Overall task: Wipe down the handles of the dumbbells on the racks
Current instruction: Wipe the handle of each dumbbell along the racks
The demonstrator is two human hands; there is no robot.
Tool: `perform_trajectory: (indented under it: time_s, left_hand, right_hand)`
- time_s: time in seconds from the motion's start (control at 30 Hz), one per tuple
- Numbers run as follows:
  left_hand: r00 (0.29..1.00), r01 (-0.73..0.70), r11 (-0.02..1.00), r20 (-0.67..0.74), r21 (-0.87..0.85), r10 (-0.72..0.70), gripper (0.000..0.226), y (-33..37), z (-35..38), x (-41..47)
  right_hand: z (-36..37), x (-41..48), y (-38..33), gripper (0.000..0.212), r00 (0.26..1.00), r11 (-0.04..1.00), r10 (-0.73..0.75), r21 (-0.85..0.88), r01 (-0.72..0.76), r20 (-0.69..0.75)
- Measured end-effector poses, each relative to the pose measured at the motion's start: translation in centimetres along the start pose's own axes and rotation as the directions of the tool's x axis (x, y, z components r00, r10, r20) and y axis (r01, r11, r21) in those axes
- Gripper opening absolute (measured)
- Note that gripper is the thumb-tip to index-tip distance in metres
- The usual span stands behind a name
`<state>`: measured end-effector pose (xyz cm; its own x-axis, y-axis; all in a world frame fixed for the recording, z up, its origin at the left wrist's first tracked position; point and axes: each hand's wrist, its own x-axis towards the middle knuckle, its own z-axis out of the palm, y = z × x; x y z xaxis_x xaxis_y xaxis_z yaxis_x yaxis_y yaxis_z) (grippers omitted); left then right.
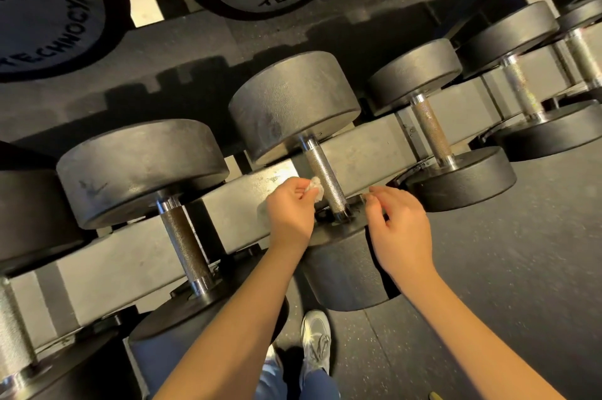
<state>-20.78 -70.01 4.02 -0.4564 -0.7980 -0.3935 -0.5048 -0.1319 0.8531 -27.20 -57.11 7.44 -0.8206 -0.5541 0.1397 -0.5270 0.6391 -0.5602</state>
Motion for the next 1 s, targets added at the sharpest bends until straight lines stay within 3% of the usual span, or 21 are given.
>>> perform_trajectory:
  time_s: [0.2, 0.3, 0.47, 0.67, 0.73, 0.9, 1.0]
  left_hand:
    - [0.981, -0.067, 0.997, -0.183, -0.046, 0.057, 0.005, 2.8, -0.2, 2.1]
    - [0.989, -0.051, 0.998, -0.138, -0.024, 0.048, 0.005, 2.8, 0.2, 1.4]
    - [0.999, -0.03, 0.999, 0.03, 0.035, 0.029, 0.005, 1.0, 0.2, -0.1]
    - [0.994, 0.0, 0.995, -0.108, -0.097, -0.01, 0.003, 2.5, 0.0, 1.4]
    - [0.997, -0.014, 0.997, -0.08, -0.076, 0.008, 0.006, 2.3, 0.2, 1.3]
    - [0.988, -0.075, 0.991, 0.145, 0.109, 0.059, 0.005, 0.3, 0.2, -1.2]
    - [0.996, -0.035, 0.999, 0.088, 0.026, 0.032, 0.008, 0.4, 0.0, -0.7]
  right_hand:
    - [0.1, -0.2, 0.0, 0.045, 0.985, 0.985, 0.163, -0.059, -0.159, 0.057]
    - [0.1, -0.3, -0.2, 0.053, 0.983, 0.984, 0.172, -0.068, -0.168, 0.064]
    - [-0.1, 0.0, -0.2, 0.041, 0.979, 0.981, 0.19, -0.06, -0.186, 0.072]
    - [-0.1, -0.2, -0.1, 0.039, 0.978, 0.981, 0.192, -0.042, -0.189, 0.075]
    - [-0.1, -0.2, -0.1, 0.039, 0.978, 0.981, 0.194, -0.044, -0.191, 0.076]
    - [0.0, -0.3, -0.1, 0.037, 0.98, 0.982, 0.185, -0.044, -0.182, 0.068]
    - [0.1, -0.2, -0.2, 0.037, 0.979, 0.981, 0.192, -0.036, -0.19, 0.065]
